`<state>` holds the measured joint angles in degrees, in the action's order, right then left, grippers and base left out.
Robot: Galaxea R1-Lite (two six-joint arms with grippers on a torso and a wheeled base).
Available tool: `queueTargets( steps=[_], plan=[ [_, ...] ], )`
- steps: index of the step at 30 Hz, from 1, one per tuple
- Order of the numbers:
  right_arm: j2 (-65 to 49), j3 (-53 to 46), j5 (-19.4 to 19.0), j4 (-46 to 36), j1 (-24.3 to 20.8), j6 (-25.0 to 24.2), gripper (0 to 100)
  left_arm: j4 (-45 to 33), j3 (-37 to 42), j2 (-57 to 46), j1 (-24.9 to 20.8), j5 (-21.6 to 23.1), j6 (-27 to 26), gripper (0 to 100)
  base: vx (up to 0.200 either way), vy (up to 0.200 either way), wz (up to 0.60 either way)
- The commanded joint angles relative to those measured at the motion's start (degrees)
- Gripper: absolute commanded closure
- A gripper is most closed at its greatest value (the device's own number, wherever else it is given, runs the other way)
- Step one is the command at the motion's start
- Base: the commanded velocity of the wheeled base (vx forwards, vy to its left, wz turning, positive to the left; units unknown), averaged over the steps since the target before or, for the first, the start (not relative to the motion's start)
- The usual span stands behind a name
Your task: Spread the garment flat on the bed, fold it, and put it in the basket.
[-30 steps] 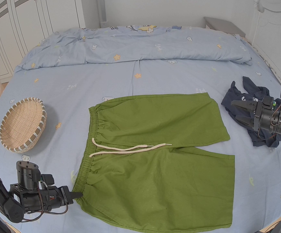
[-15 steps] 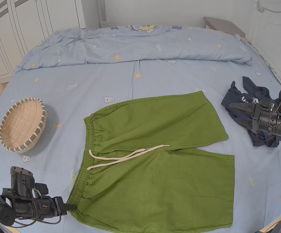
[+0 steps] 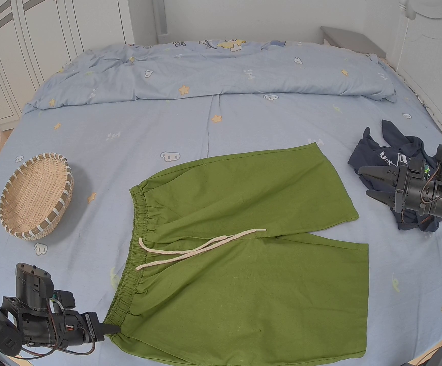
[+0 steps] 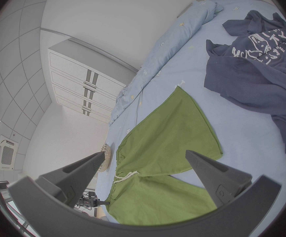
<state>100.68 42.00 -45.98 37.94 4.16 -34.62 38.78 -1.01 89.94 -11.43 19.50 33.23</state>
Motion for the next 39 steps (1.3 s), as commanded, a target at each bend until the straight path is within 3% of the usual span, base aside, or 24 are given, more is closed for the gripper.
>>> queueTargets(
  steps=[1, 2, 3, 10, 18, 24, 29, 37, 39],
  plan=[
    [0.1, -0.2, 0.0, 0.0, 0.0, 0.0, 0, -0.4, 1.0, 0.1, -0.2, 0.0, 0.0, 100, 0.0, 0.0, 0.0],
    [0.1, -0.2, 0.0, 0.0, 0.0, 0.0, 0, -0.4, 1.0, 0.1, -0.2, 0.0, 0.0, 100, 0.0, 0.0, 0.0],
    [0.1, -0.2, -0.1, 0.0, 0.0, 0.0, 0, -0.7, 1.0, 0.1, -0.1, 0.0, 0.0, 0, 0.0, 0.0, 0.0],
    [-0.5, -3.3, -0.1, -0.1, -0.2, 0.5, 0, -2.0, 1.0, -1.0, 0.4, 0.0, 0.0, 0, 0.0, 0.0, 0.0],
    [-5.5, -16.9, -0.2, -0.6, 0.0, 9.1, 0, -0.6, 1.0, -1.3, -0.4, 0.1, 0.1, 0, 0.0, 0.0, 0.0],
    [-11.7, -25.6, -0.2, -3.3, -0.3, 12.4, 0, 2.5, 1.0, -1.1, -0.4, 1.1, 0.3, 0, 0.0, 0.0, 0.0],
    [-18.2, -29.4, 0.0, -14.4, -1.1, 18.2, 0, 5.2, 0.7, 0.3, -0.1, 6.0, 0.1, 0, 0.0, 0.0, 0.0],
    [-25.9, -30.3, 0.4, -34.9, -0.6, 30.0, 0, 13.4, 1.0, 8.0, 0.4, 5.8, -0.1, 0, 0.0, 0.0, 0.0],
    [-26.4, -30.4, 0.4, -36.4, -0.6, 30.4, 0, 14.0, 1.0, 8.5, 0.4, 5.7, -0.1, 0, 0.0, 0.0, 0.0]
  ],
)
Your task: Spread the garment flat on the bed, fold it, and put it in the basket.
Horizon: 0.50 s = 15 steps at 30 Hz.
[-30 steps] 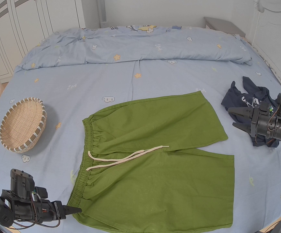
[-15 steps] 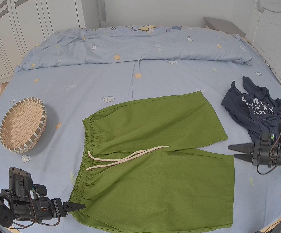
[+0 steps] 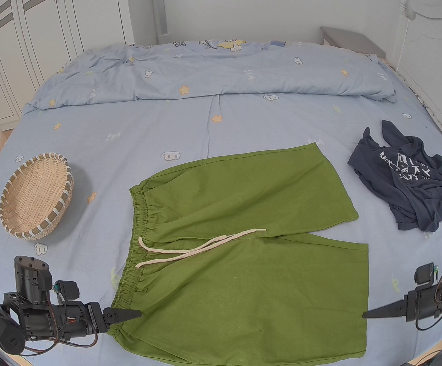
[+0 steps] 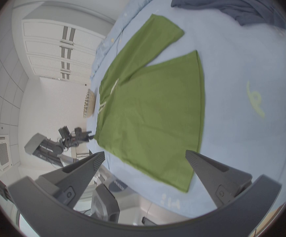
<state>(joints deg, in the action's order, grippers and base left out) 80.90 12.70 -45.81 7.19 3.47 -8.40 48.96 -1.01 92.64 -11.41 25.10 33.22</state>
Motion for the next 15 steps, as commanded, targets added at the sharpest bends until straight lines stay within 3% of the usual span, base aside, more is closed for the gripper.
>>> queueTargets(
  steps=[1, 15],
  plan=[
    [-6.7, -1.4, 0.2, -5.8, 0.0, 4.3, 0, 4.2, 1.0, 5.9, 0.3, 0.5, -0.1, 0, 0.0, 0.0, 0.0],
    [-8.3, -5.1, 0.3, -5.9, 0.9, 4.4, 0, 4.8, 1.0, 5.5, -0.4, 0.8, 0.2, 0, 0.0, 0.0, 0.0]
  ],
)
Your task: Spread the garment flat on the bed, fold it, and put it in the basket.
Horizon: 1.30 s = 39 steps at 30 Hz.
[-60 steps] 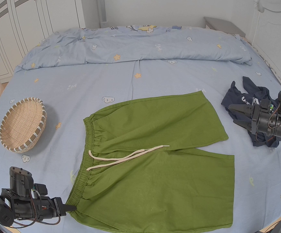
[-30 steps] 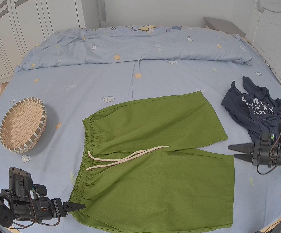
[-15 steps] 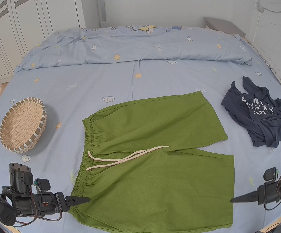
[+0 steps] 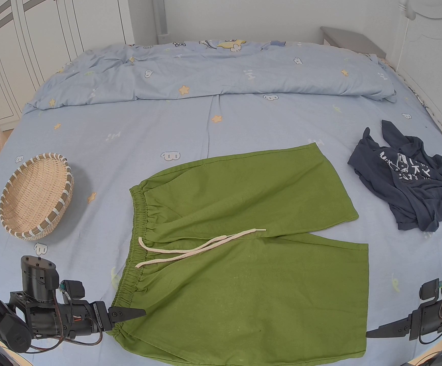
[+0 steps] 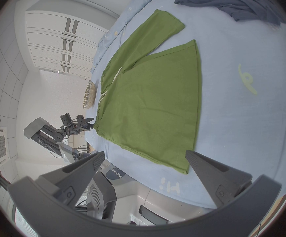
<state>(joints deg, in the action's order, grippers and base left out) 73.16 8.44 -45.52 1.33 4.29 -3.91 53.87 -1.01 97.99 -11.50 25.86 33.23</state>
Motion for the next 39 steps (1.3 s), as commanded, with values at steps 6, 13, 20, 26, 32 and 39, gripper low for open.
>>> queueTargets(
  steps=[6, 13, 20, 26, 32, 39],
  plan=[
    [-0.1, -1.9, 0.1, 0.1, -0.2, 0.7, 0, -0.7, 1.0, 0.0, -0.3, 1.1, 0.3, 0, 0.0, 0.0, 0.0],
    [1.0, -2.2, 0.1, 0.2, -0.4, 0.7, 0, -0.8, 1.0, 0.0, -0.3, 1.1, 0.4, 0, 0.0, 0.0, 0.0],
    [1.1, -2.7, 0.2, 0.1, -0.4, 0.7, 0, -1.9, 1.0, -0.1, -0.3, 1.2, 0.3, 100, 0.0, 0.0, 0.0],
    [2.5, -3.2, 0.3, 0.2, 0.1, 1.4, 0, -2.3, 1.0, -0.1, -0.3, 1.1, 0.3, 100, 0.0, 0.0, 0.0],
    [2.6, -3.3, 2.5, 0.2, 0.1, 1.4, 0, -2.5, 1.0, -0.1, 0.0, 1.0, 0.3, 100, 0.0, 0.0, 0.0],
    [4.4, -4.0, 5.2, 0.2, -1.2, 1.7, 0, -2.5, 1.0, -0.1, -0.1, 1.0, 0.3, 100, 0.0, 0.0, 0.0]
  ],
)
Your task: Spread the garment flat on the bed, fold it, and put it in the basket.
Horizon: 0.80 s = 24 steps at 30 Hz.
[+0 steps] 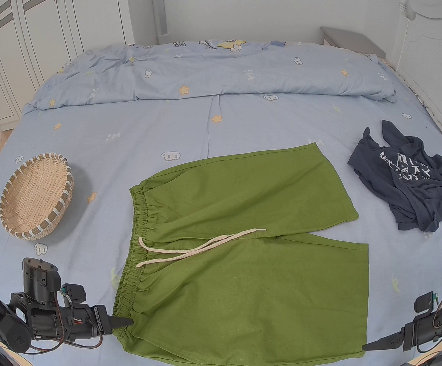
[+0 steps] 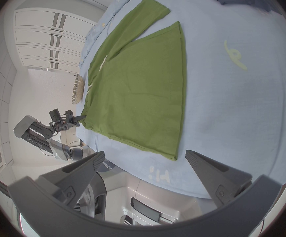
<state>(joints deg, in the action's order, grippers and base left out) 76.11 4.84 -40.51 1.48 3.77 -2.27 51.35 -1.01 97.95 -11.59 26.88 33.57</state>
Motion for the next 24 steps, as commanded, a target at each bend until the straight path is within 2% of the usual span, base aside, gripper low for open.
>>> queueTargets(
  steps=[1, 5, 6, 10, 20, 24],
  plan=[
    [1.4, -0.5, 0.3, 0.1, -1.0, 0.1, 0, 0.1, 1.0, 0.0, 0.0, 0.0, 0.0, 100, 0.0, 0.0, 0.0],
    [1.5, -0.8, 0.3, 0.2, -2.6, 0.2, 0, 0.1, 1.0, 0.0, 0.0, 0.0, 0.0, 100, 0.0, 0.0, 0.0],
    [2.0, -1.1, 0.4, 0.6, -4.5, 0.2, 0, 0.1, 1.0, 0.0, -0.2, 0.0, 0.0, 100, 0.0, 0.0, 0.0],
    [4.0, -1.1, 0.3, 1.7, -4.9, 0.2, 0, 0.2, 1.0, -0.3, -0.2, 0.0, 0.0, 100, 0.0, 0.0, 0.0],
    [17.6, -4.8, 0.3, 18.2, -4.9, 0.0, 0, 0.2, 1.0, -0.4, -0.3, 0.0, 0.0, 100, 0.0, 0.0, 0.0],
    [21.9, -4.8, 0.3, 21.0, -4.1, 0.0, 0, 0.2, 1.0, -0.4, -0.3, 0.0, 0.1, 100, 0.0, 0.0, 0.0]
  ],
)
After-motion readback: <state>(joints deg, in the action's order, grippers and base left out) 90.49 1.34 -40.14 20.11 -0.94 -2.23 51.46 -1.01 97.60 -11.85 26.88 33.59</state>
